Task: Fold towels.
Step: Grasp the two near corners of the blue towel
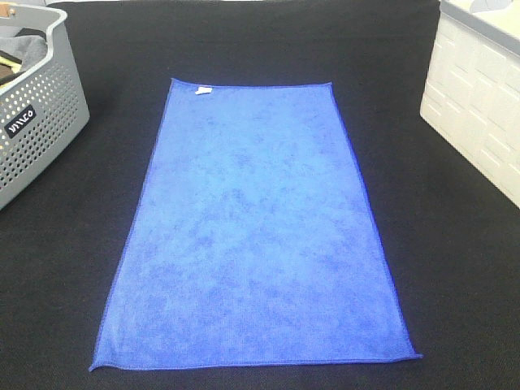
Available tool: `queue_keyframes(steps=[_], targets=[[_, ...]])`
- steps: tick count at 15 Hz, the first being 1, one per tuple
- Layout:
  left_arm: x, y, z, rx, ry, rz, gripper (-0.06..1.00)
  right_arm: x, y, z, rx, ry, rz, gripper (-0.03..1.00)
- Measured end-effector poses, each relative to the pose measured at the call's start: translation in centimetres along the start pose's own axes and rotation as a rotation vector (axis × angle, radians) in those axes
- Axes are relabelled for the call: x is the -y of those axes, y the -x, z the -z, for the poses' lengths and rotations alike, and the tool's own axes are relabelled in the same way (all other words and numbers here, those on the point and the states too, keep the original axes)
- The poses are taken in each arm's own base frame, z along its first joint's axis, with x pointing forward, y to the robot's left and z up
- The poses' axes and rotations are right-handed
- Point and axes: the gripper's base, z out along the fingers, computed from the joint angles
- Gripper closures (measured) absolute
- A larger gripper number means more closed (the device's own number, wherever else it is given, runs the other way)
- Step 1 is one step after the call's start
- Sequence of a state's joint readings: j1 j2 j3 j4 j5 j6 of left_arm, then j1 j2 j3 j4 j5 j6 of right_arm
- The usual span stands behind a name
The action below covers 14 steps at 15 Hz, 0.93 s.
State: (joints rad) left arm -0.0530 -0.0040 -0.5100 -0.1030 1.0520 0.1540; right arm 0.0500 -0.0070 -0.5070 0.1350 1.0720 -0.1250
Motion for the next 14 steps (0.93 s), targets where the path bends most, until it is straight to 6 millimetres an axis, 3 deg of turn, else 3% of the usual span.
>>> queue_keyframes(steps=[14], targets=[[0.00,0.00,0.00,0.000,0.000,0.000,0.25,0.00,0.00,0.00,0.000,0.000,0.000,0.21]])
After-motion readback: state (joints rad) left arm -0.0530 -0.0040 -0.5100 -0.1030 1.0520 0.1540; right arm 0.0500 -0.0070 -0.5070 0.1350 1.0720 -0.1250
